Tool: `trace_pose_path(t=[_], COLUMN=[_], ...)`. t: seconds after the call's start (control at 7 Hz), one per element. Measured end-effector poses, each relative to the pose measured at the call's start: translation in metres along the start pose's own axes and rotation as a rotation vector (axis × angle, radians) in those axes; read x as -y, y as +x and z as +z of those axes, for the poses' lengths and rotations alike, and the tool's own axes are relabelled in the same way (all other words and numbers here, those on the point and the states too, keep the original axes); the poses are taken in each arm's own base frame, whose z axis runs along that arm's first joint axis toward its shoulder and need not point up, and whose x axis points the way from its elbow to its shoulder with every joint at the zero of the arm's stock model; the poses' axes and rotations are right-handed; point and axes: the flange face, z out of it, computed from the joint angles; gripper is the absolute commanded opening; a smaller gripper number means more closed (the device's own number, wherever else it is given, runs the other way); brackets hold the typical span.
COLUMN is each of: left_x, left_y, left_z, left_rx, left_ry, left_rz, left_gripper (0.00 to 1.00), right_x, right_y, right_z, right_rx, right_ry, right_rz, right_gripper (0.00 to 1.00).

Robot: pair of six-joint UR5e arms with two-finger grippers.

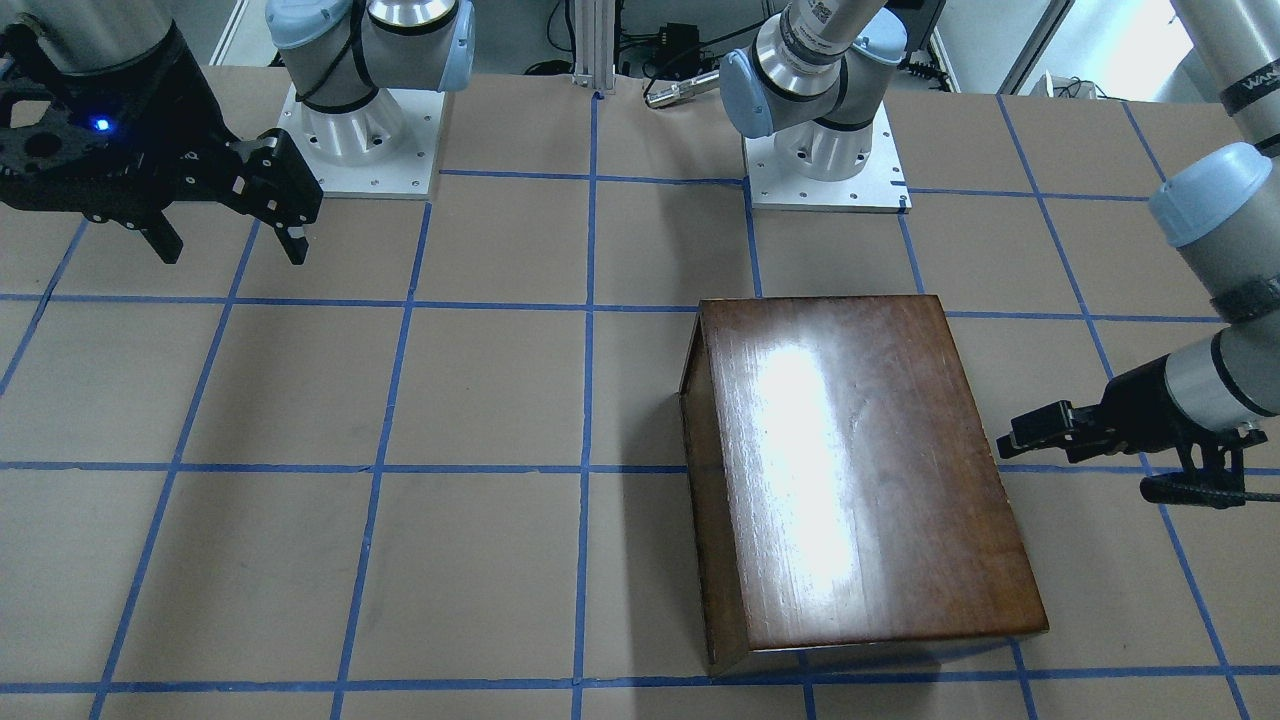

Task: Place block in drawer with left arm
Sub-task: 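Hook the left gripper around the white drawer handle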

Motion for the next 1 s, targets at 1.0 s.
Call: trace_pose_path(t=[1.0], left_x=[0.0064], left_y=[0.005], left_z=[0.0064], left_rx=[-0.059], left_ry=[0.02], left_rz=[0.001], left_gripper=[1.0], right_x=[0.0], right_y=[0.0], right_z=[0.0001], right_rx=[0.0], right_ry=[0.0], right_rz=[0.0], right_gripper=[1.0])
